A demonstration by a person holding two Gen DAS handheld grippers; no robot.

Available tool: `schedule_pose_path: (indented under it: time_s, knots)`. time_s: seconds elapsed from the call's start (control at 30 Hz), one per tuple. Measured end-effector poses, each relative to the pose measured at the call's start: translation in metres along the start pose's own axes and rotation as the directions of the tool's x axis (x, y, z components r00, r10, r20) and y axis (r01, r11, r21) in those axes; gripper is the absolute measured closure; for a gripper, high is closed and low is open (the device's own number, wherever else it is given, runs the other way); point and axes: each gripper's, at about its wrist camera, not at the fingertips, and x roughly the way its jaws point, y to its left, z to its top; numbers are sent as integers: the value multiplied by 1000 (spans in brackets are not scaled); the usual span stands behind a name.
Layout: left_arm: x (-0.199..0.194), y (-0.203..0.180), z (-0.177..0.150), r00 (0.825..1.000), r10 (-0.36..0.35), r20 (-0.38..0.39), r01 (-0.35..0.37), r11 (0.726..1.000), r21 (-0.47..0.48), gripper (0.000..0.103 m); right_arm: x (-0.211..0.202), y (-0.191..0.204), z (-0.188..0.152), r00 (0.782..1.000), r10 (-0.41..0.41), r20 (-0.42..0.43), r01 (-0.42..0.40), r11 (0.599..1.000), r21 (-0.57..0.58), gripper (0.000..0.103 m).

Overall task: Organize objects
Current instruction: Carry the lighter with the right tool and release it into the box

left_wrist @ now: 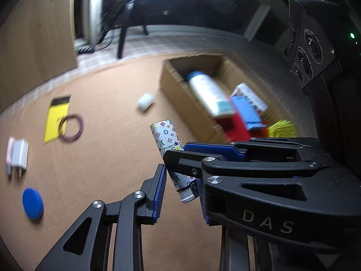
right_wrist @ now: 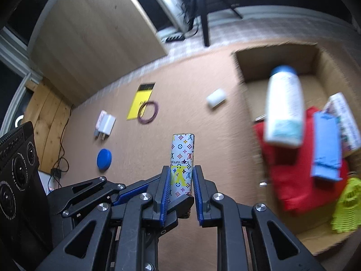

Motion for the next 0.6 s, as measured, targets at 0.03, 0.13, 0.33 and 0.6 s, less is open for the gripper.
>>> schedule_pose_path:
  time_s: [0.03, 0.13, 0.33, 0.6]
  knots:
    - [0, -8, 6, 1000, -4, 4, 4, 1000, 13, 74, -8, -6, 3, 1000, -7, 13, 7, 1000, 4, 85]
    - [4, -30, 22, 1000, -18, 12, 17, 999, 49, 74, -26, -21, 8, 999, -27, 40, 26, 1000, 17, 85]
    - [21, -70, 54, 998, -65, 5, 64, 992, 107, 74, -55, -62, 23, 995, -63, 72, 59, 997, 56, 85]
    - [59, -101, 86, 997, -71, -28, 74, 988, 136, 73, -57, -109, 42, 995, -75, 59, 68, 991, 111, 85]
